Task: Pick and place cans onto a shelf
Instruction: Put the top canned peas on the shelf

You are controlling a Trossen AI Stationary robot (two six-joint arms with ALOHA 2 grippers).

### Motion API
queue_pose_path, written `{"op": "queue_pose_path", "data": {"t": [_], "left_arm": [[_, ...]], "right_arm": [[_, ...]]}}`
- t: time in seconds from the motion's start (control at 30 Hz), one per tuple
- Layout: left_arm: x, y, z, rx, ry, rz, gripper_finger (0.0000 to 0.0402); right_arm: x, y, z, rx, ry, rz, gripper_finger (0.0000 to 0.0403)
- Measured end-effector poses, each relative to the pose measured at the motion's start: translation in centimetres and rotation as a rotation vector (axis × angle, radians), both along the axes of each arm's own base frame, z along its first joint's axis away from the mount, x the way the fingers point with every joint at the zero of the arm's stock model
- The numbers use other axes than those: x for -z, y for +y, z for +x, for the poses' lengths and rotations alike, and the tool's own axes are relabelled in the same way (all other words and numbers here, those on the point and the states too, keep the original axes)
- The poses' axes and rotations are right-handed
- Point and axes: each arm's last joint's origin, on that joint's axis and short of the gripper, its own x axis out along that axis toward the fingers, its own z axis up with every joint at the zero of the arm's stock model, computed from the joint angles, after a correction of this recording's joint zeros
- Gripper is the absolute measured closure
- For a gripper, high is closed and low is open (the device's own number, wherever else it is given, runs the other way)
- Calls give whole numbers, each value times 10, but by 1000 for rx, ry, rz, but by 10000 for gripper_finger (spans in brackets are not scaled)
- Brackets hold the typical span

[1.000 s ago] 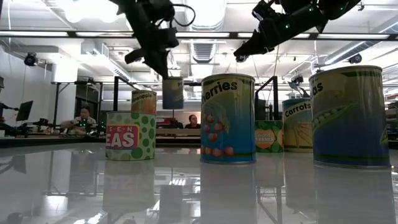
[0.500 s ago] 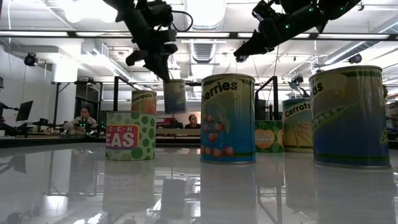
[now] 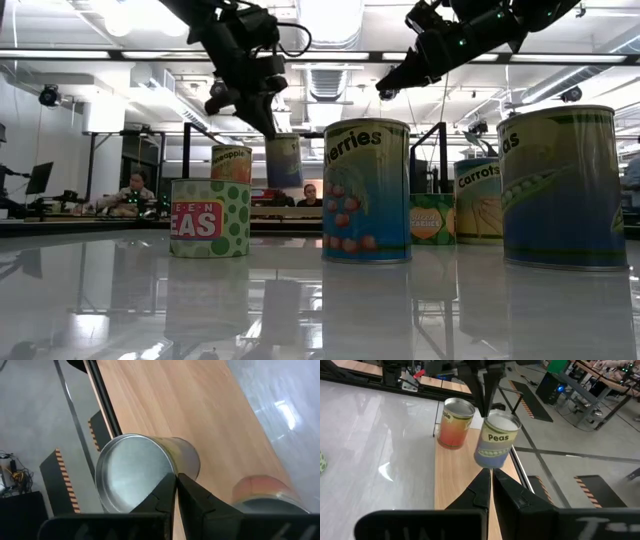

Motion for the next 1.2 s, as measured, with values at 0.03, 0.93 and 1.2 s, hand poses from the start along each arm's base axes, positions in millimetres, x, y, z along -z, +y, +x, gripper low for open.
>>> {"op": "queue_pose_path", "data": {"t": [0.03,0.93,1.2], "left_arm": [[2,1,2,-2,2,-1,401],[20,10,15,-49,68,-5,402],[20,10,14,-49,71,-7,402]], "right_arm": [[0,0,0,0,0,0,394],[1,0,0,0,7,3,394],[1,0,-1,1,12,6,394]]}}
